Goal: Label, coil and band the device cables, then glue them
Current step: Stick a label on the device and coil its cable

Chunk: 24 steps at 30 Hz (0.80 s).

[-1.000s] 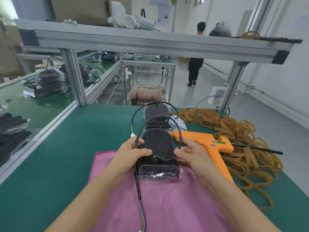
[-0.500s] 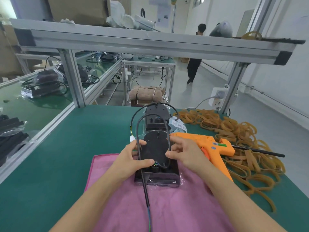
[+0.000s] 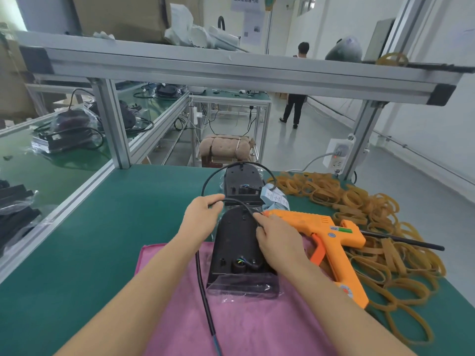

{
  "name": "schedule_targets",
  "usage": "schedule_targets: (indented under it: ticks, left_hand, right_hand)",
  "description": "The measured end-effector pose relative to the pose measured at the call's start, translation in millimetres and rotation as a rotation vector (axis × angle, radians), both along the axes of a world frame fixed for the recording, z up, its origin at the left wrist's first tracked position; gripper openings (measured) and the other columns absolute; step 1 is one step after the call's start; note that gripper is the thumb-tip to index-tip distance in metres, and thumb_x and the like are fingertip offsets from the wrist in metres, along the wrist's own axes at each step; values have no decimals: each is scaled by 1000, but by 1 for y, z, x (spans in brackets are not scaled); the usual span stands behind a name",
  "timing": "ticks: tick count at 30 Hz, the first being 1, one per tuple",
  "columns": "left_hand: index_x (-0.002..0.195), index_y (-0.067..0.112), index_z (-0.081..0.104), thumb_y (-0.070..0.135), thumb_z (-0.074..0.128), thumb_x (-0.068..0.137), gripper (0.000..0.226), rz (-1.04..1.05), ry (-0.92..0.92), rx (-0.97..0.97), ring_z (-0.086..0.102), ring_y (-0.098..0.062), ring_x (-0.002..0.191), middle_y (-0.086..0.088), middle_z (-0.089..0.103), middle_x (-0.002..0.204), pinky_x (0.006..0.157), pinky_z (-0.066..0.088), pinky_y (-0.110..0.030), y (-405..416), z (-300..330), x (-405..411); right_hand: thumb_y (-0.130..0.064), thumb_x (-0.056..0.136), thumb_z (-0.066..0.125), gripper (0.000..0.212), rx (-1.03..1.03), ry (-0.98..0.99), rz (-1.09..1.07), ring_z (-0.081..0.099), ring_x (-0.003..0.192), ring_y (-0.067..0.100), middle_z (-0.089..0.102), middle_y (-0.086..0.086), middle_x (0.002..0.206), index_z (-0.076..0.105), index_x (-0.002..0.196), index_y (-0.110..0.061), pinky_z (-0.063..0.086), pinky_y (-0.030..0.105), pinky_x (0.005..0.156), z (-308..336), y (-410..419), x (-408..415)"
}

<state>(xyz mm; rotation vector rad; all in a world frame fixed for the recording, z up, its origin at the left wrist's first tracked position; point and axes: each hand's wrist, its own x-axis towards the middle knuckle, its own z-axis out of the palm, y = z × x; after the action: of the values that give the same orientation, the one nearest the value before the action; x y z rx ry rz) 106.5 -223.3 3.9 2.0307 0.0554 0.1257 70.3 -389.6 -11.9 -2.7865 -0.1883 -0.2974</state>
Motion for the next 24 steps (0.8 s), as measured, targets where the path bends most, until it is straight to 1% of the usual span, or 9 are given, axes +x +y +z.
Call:
schedule_targets:
  ticks: [2, 5, 9, 12, 13, 16, 20, 22, 24]
  left_hand:
    - [102, 16, 76, 10, 55, 94, 23, 38, 17, 42, 63, -15, 84, -3, 73, 102, 82, 49, -27, 1, -2, 7]
    - [77, 23, 72, 3, 52, 91, 32, 77, 95, 16, 45, -13, 46, -8, 68, 77, 53, 42, -27, 2, -10, 10]
    - [71, 19, 63, -8, 45, 84, 34, 108, 200, -104, 31, -13, 43, -6, 55, 67, 46, 24, -22, 0, -14, 11]
    - [81, 15, 52, -10, 46, 83, 26, 145, 254, -173, 36, -16, 48, -7, 55, 70, 47, 27, -22, 1, -12, 12]
    - [87, 15, 50, -10, 44, 84, 26, 156, 272, -197, 36, -16, 48, -8, 55, 70, 46, 27, -22, 1, -11, 11]
    - [105, 15, 51, -11, 41, 86, 34, 151, 306, -267, 35, -14, 47, -8, 55, 71, 41, 28, -19, 1, -8, 9]
    - [96, 10, 59, -15, 42, 85, 32, 112, 340, -352, 36, -14, 45, -11, 53, 67, 39, 31, -17, 4, 0, 5]
    - [88, 8, 60, -14, 45, 84, 27, 92, 354, -340, 39, -15, 45, -12, 53, 65, 43, 35, -19, 7, 3, 4]
    - [82, 2, 60, -14, 48, 81, 20, 77, 354, -303, 41, -17, 47, -13, 51, 65, 46, 36, -20, 9, 4, 4]
  right_hand:
    - [-17, 100, 37, 36, -36, 18, 2, 56, 105, 29, 56, 8, 118, 50, 134, -19, 43, 34, 76, 2, 3, -1]
    - [-23, 102, 37, 36, 41, 44, -34, 51, 115, 27, 49, 7, 130, 47, 136, -18, 42, 35, 90, 16, 6, -14]
    - [-54, 98, 32, 33, -90, -6, 35, 59, 100, 24, 59, 0, 104, 47, 103, -25, 33, 35, 67, 18, 29, -73]
    - [-69, 87, 38, 88, -172, 261, 96, 61, 105, 24, 59, 4, 123, 9, 151, -17, 31, 31, 68, 10, 45, -117]
    - [-62, 90, 41, 89, -186, 315, 91, 61, 106, 22, 57, 6, 125, -4, 153, -18, 34, 30, 69, 9, 50, -124]
    - [-14, 92, 38, 58, -277, 150, 68, 69, 86, 20, 65, 14, 100, 30, 146, 5, 50, 29, 67, 3, 55, -131]
    - [-14, 95, 42, 57, -191, 480, 197, 51, 124, 28, 46, 2, 142, 27, 148, -25, 41, 38, 99, 13, 43, -143]
    - [-12, 90, 44, 51, -253, 276, 218, 54, 119, 25, 53, 2, 132, 46, 137, -33, 46, 37, 95, 29, 14, -138]
    - [-6, 74, 54, 43, -353, -39, 164, 65, 88, 26, 67, 0, 92, 70, 102, -33, 52, 42, 72, 48, -15, -129]
